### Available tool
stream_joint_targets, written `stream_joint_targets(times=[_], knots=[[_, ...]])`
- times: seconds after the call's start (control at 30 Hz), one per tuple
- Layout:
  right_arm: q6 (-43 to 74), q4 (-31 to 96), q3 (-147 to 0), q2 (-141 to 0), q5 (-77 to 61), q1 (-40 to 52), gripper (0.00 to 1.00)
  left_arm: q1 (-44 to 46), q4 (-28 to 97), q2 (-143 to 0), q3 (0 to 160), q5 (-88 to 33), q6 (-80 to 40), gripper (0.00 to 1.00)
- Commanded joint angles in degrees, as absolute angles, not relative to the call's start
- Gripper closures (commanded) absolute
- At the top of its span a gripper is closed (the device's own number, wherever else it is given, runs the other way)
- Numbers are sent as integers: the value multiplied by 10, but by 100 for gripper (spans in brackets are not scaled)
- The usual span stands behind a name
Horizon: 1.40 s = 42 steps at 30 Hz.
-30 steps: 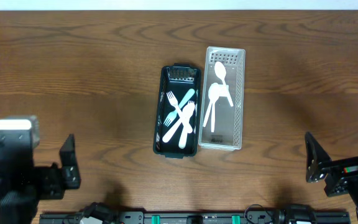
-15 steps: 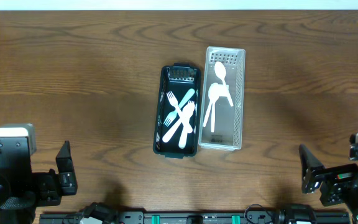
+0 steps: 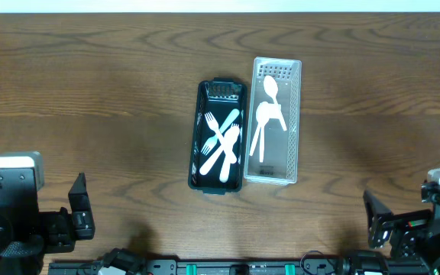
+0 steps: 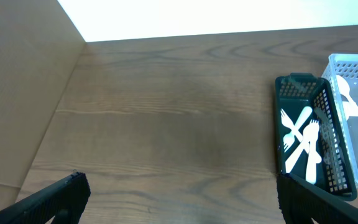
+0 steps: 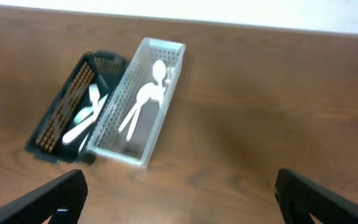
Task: Pack container
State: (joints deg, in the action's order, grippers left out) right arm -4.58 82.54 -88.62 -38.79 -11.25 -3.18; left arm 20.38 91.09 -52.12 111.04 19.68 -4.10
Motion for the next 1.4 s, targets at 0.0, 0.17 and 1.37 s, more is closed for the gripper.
stream_joint_targets(times=[0.0, 0.17, 1.37], knots=[[-59, 776, -865, -372, -102, -27, 1, 202, 910, -524, 1111, 202, -44, 2], [-35, 633, -732, -307, -115, -27, 1, 202, 911, -524, 1111, 202, -44, 2], [47, 390, -105, -9, -114, -27, 1, 202, 911, -524, 1111, 202, -44, 2]])
